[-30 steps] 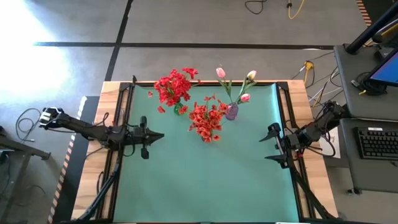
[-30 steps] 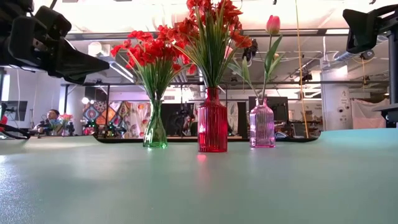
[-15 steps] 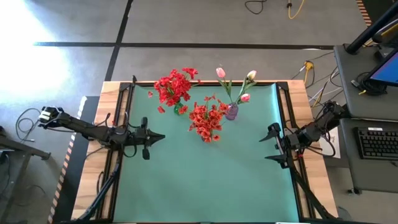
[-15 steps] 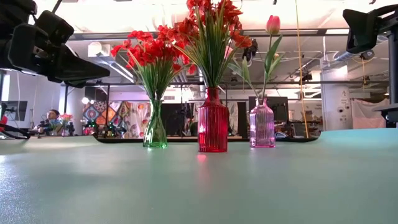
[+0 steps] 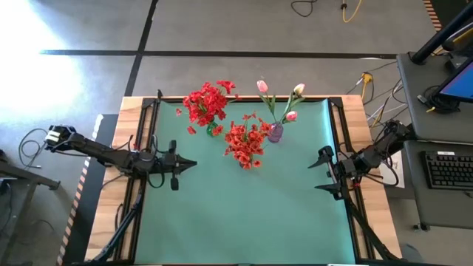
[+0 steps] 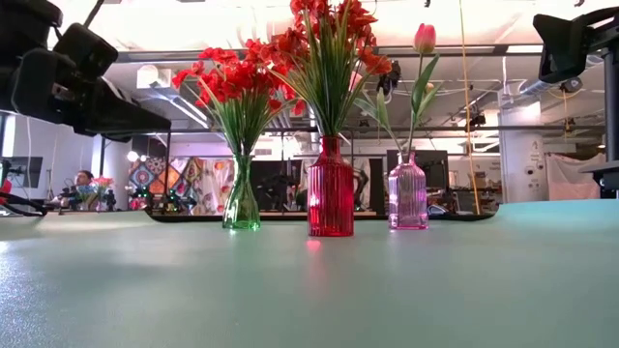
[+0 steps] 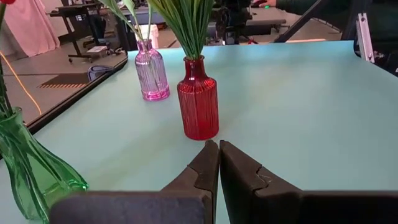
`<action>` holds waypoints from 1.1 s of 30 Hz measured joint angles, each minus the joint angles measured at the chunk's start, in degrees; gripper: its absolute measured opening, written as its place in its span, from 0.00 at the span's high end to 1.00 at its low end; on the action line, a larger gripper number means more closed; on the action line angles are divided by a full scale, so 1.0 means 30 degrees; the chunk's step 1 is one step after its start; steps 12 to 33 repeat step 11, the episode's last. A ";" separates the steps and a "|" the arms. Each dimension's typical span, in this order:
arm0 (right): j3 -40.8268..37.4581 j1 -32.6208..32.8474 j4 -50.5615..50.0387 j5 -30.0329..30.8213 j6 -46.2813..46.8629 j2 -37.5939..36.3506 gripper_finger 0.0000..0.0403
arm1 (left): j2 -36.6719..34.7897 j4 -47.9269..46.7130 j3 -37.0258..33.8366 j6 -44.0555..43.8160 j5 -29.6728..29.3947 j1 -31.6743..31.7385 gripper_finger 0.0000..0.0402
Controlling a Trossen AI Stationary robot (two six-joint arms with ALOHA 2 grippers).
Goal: Sort flowers into vase by color
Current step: Return to Home Position
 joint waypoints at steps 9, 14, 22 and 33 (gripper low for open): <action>0.0000 0.0007 0.0001 0.0000 0.0007 0.0000 0.19 | 0.0632 0.0007 0.0000 -0.0007 -0.0004 0.0003 1.00; 0.0000 0.0007 0.0000 0.0000 0.0007 0.0007 0.19 | 0.0779 0.0007 0.0000 -0.0007 0.0000 0.0000 1.00; 0.0000 0.0007 0.0000 0.0000 0.0007 0.0007 0.19 | 0.0779 0.0007 0.0000 -0.0007 0.0000 0.0000 1.00; 0.0000 0.0007 0.0000 0.0000 0.0007 0.0007 0.19 | 0.0779 0.0007 0.0000 -0.0007 0.0000 0.0000 1.00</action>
